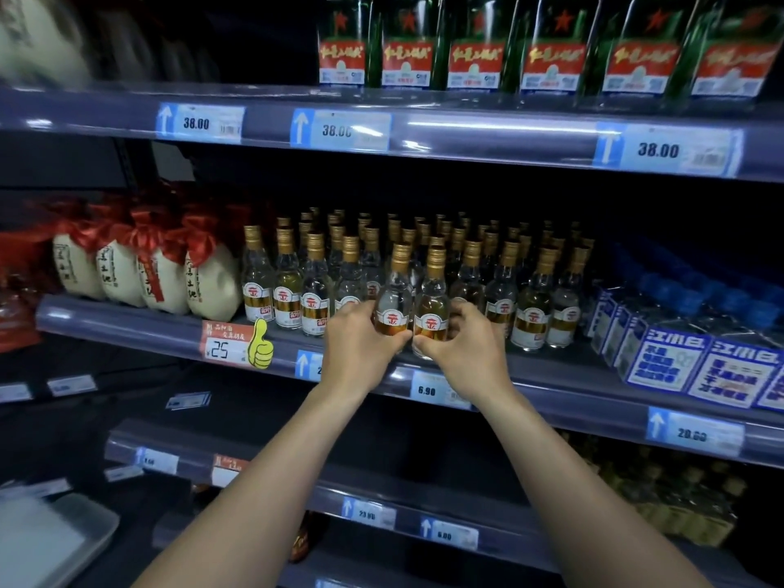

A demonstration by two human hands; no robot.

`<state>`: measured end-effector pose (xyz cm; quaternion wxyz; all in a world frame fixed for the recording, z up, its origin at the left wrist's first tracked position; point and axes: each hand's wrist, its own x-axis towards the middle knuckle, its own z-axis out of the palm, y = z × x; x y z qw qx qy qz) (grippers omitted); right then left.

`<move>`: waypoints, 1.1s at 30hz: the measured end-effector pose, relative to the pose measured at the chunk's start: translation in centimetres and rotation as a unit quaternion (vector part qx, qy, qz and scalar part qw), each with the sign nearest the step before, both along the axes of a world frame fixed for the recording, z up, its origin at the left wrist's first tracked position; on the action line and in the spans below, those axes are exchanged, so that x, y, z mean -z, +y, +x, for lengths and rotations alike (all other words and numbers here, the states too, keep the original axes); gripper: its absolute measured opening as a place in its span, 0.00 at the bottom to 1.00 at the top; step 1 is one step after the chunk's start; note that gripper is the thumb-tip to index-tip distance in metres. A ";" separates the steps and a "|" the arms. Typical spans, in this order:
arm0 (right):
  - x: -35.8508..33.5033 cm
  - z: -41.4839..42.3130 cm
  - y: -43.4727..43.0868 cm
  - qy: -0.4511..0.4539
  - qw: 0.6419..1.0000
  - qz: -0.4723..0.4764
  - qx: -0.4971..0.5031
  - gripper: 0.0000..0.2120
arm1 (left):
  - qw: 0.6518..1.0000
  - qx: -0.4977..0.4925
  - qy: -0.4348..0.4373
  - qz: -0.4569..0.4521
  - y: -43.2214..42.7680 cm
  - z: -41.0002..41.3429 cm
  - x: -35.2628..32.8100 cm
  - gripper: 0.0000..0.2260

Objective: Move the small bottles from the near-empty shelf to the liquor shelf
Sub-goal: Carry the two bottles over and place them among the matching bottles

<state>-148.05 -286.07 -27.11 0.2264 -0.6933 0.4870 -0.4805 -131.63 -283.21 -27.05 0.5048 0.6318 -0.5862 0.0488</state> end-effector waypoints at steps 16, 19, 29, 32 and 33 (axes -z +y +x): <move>-0.6 -0.5 0.0 0.042 0.999 -0.009 0.010 0.22 | 0.998 0.011 0.007 -0.065 0.8 0.8 1.2 0.25; -0.5 -0.1 0.0 0.039 0.999 -0.007 -0.001 0.22 | 0.999 0.006 0.013 -0.049 0.7 0.9 1.2 0.25; -0.2 1.2 -0.3 0.044 0.999 -0.011 0.001 0.22 | 0.998 0.026 0.043 -0.041 0.7 1.4 1.7 0.28; -0.2 1.3 -0.2 0.043 0.999 -0.009 0.008 0.22 | 0.997 0.032 0.054 -0.044 0.7 1.6 1.8 0.26; -0.3 1.3 -0.2 0.044 0.999 -0.006 0.007 0.22 | 0.997 0.036 0.054 -0.045 0.7 1.6 1.9 0.26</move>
